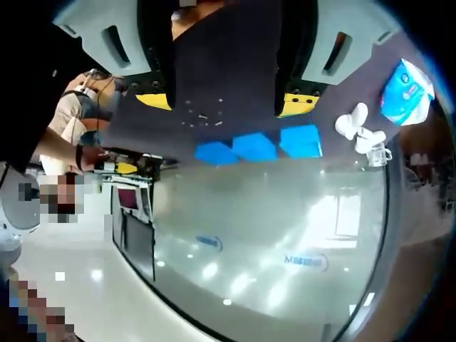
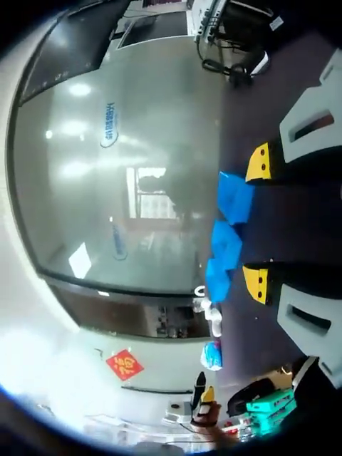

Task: Sort the screws, nuts, and washers into the corresponding bins

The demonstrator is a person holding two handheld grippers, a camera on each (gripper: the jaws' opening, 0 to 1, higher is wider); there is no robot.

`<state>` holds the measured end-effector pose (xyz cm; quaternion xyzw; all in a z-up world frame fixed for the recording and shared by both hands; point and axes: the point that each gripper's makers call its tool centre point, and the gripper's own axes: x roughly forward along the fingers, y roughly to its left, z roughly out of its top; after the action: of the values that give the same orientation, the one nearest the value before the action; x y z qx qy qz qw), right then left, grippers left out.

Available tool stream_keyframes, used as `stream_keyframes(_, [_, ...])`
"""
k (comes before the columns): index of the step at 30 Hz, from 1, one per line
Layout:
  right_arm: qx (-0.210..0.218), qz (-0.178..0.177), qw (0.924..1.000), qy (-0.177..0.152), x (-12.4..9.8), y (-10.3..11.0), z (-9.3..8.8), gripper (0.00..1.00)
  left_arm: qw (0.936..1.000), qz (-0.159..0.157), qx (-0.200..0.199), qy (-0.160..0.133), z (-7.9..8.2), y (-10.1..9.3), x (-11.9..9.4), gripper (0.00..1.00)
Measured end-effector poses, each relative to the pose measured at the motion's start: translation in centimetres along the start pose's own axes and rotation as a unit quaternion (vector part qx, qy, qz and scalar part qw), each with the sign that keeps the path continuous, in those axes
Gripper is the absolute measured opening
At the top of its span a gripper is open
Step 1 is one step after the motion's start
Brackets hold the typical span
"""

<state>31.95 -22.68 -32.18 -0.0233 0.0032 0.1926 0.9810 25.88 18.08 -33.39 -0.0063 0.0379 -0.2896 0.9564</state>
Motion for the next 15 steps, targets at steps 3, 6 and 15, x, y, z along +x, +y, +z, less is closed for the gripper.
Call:
stream_keyframes(3, [-0.001,0.002,1.0,0.002,-1.5,-0.2,0.1,0.4,1.0,-0.001,0.003,0.007,-0.2,-0.1,0.1,0.54])
stream_keyframes(6, [0.002,0.005,1.0,0.006,-2.6,-0.1,0.0,0.4,0.9998,-0.006,0.004,0.018,-0.5,-0.2,0.3,0.54])
stream_keyframes(15, [-0.027,0.039,0.9972,0.058,-4.4,1.3,-1.8,0.43,0.9992,-0.011,0.009,0.036,-1.1,-0.4,0.6,0.54])
